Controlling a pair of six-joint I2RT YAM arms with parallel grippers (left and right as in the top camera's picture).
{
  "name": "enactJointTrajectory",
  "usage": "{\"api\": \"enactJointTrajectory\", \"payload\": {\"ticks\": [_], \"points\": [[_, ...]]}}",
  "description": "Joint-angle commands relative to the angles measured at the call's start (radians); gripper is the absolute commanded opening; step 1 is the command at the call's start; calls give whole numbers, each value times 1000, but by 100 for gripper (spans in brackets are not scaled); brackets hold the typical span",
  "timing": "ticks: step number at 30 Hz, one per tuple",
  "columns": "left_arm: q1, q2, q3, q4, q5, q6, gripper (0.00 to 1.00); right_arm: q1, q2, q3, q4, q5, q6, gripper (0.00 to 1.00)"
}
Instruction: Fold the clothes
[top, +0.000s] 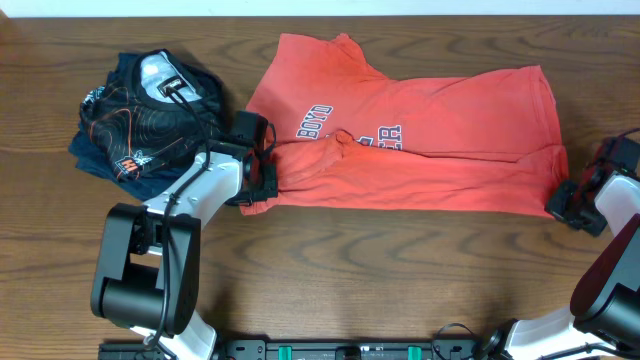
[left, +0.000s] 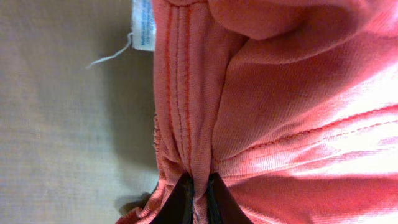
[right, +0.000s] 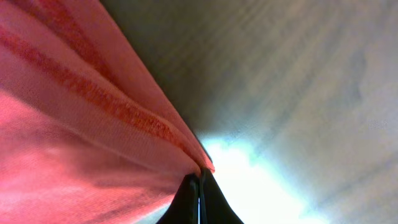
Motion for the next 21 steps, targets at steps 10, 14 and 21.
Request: {"api": "enactJointTrajectory", "payload": {"ticks": [10,14,21], "points": [[2,26,-41,-264,-20,1,6,-109,10,-13,-86,160,149,1],[2,25,-41,-323,-19,1,6,-130,10,-13,-92,138,152,1],[2,7,-41,-392,-9,2,6,-128,10,-13,-112,118,152,1]]}}
